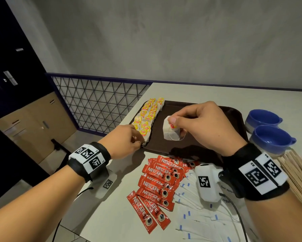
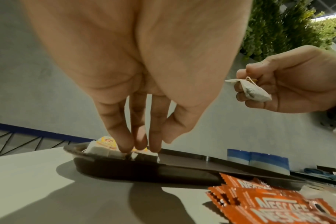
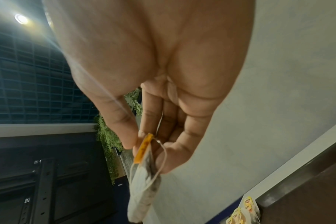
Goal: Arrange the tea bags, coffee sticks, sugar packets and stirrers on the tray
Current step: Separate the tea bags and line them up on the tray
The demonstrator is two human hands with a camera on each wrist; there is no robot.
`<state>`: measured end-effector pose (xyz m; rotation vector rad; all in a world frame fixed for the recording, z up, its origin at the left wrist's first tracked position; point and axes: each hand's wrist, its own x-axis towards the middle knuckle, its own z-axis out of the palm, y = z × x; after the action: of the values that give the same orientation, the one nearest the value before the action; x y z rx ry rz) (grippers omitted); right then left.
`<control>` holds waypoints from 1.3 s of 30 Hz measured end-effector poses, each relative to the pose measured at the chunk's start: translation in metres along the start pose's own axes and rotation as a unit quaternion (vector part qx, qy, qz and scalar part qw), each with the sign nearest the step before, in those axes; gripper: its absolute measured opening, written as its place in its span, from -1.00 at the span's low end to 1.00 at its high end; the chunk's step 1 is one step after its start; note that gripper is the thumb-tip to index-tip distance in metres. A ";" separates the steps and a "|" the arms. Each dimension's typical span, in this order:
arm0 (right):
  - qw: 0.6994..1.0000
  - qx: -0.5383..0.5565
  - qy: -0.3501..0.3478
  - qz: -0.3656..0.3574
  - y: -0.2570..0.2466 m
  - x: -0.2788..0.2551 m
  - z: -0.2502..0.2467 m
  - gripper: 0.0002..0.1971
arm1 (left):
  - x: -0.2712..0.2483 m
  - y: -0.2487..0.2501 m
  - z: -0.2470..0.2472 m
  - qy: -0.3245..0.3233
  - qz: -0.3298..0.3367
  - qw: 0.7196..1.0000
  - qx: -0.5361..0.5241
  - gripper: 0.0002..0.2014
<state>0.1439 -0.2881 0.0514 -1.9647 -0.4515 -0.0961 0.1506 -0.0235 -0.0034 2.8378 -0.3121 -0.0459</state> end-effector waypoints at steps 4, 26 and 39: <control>1.000 0.002 -0.006 0.001 0.000 0.000 0.001 -0.89 | -0.005 0.003 0.000 -0.023 0.000 0.999 0.031 -0.71; 0.999 0.005 -0.044 0.012 0.005 -0.001 0.005 -0.85 | 0.008 0.005 -0.002 -0.008 -0.024 0.999 -0.027 -0.78; 1.000 0.007 -0.030 0.004 0.005 0.001 -0.003 -0.85 | 0.012 0.024 0.018 -0.037 -0.008 0.988 0.147 -0.50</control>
<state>0.1465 -0.2925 0.0485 -1.9599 -0.4820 -0.0281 0.1564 -0.0536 -0.0139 3.1361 -0.3376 -0.1184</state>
